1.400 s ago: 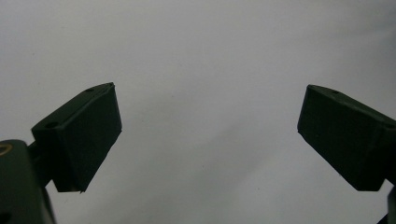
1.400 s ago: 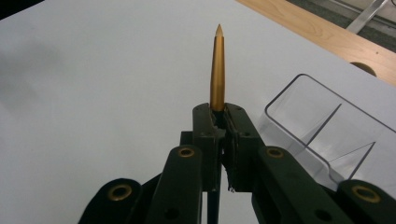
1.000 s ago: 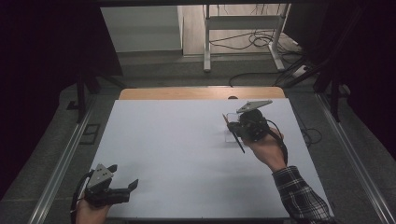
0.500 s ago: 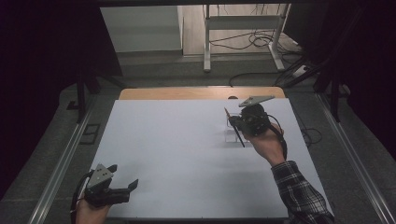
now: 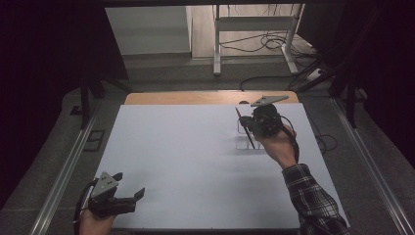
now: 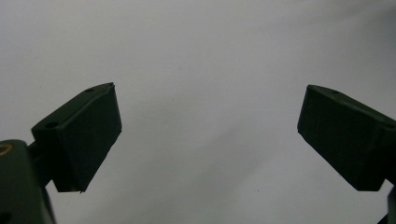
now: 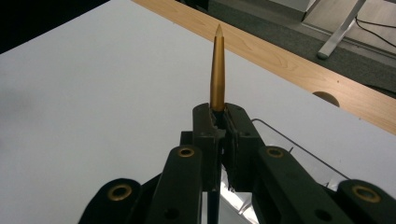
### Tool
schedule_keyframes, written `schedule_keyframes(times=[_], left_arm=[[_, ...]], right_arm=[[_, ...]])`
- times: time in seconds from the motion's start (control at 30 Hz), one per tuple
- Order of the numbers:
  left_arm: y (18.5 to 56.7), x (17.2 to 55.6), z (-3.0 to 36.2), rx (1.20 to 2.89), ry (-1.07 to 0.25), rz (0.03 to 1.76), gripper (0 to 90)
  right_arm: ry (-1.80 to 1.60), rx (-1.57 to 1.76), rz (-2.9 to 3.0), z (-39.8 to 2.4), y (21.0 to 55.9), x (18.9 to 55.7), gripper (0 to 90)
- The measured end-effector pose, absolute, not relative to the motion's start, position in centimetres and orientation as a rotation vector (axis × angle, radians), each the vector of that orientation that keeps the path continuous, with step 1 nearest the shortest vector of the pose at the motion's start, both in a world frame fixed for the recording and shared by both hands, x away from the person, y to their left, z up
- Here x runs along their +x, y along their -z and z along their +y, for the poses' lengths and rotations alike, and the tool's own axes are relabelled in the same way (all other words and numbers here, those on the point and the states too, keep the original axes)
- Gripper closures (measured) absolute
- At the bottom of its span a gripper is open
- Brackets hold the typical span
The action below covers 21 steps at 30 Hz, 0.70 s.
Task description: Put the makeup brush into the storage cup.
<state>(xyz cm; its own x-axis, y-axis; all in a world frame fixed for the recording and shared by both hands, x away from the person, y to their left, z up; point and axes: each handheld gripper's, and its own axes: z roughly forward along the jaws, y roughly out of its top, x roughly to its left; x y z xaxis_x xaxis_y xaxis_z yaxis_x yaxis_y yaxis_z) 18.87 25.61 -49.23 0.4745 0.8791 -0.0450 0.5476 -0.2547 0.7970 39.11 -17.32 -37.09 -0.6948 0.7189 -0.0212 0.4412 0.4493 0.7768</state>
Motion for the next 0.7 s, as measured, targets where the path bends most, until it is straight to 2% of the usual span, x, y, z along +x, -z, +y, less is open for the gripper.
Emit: schedule_keyframes(times=[0.7], left_arm=[[49.2,18.9,25.6,1.936,-0.539,1.183,7.0]], right_arm=[[-1.152,1.012,2.309,-17.2,36.9,40.8,83.4]])
